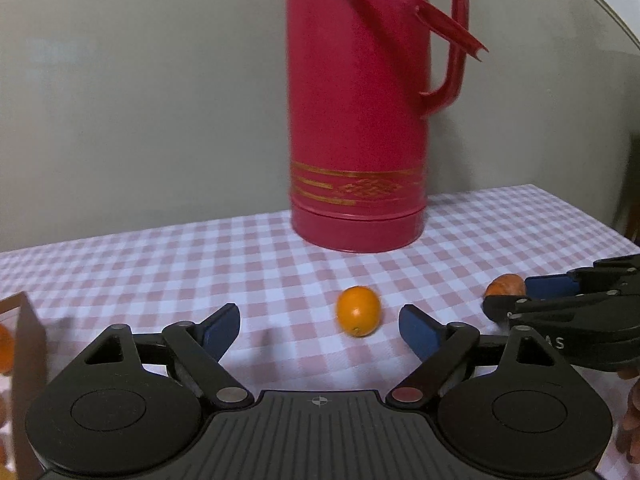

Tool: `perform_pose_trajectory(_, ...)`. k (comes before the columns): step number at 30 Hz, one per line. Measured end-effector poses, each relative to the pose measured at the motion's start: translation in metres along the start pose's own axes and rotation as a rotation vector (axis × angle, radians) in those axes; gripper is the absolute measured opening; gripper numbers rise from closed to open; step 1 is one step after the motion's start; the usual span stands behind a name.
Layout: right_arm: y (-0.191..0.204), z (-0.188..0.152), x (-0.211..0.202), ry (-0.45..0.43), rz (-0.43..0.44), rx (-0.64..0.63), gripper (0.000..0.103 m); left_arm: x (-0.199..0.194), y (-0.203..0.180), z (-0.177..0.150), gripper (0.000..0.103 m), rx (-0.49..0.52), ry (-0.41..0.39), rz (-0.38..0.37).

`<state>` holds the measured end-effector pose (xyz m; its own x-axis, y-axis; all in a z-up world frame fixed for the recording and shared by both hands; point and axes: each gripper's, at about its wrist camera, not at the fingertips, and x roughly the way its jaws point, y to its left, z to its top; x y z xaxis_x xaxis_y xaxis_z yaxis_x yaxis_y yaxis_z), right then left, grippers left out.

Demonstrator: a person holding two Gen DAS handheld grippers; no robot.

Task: Organize fruits
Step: 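Grasp the small orange with the left tool while the right tool grasps the brown nut, then carry the small orange and brown nut over the white tray with both tools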

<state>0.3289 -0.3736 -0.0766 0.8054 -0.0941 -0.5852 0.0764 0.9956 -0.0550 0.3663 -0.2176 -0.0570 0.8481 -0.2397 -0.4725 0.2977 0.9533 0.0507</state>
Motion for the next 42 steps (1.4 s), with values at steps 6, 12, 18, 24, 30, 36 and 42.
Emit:
perform_pose_trajectory(6, -0.013, -0.003, 0.0, 0.002, 0.0, 0.014, 0.032, 0.019, -0.014, 0.007, 0.086, 0.031, 0.038, 0.011)
perform_pose_trajectory(12, -0.015, -0.002, 0.002, 0.001, 0.003, 0.032, 0.029, 0.036, -0.029, 0.012, 0.078, 0.074, 0.09, 0.012)
perform_pose_trajectory(18, -0.016, -0.002, 0.002, 0.003, 0.007, 0.041, 0.02, 0.037, -0.046, 0.012, 0.032, 0.156, 0.097, 0.012)
perform_pose_trajectory(24, -0.016, -0.002, 0.001, 0.002, 0.004, 0.037, 0.02, 0.035, -0.044, 0.013, 0.03, 0.137, 0.088, -0.007)
perform_pose_trajectory(30, -0.014, -0.002, -0.001, -0.001, -0.002, 0.026, 0.02, 0.027, -0.04, 0.013, 0.03, 0.109, 0.046, -0.008)
perform_pose_trajectory(36, -0.018, -0.001, -0.01, -0.016, -0.007, 0.035, 0.02, 0.007, -0.033, 0.006, 0.03, 0.096, 0.01, 0.007)
perform_pose_trajectory(42, -0.02, 0.002, -0.038, -0.063, -0.004, 0.05, 0.02, -0.028, -0.029, -0.004, 0.03, 0.085, -0.013, 0.007)
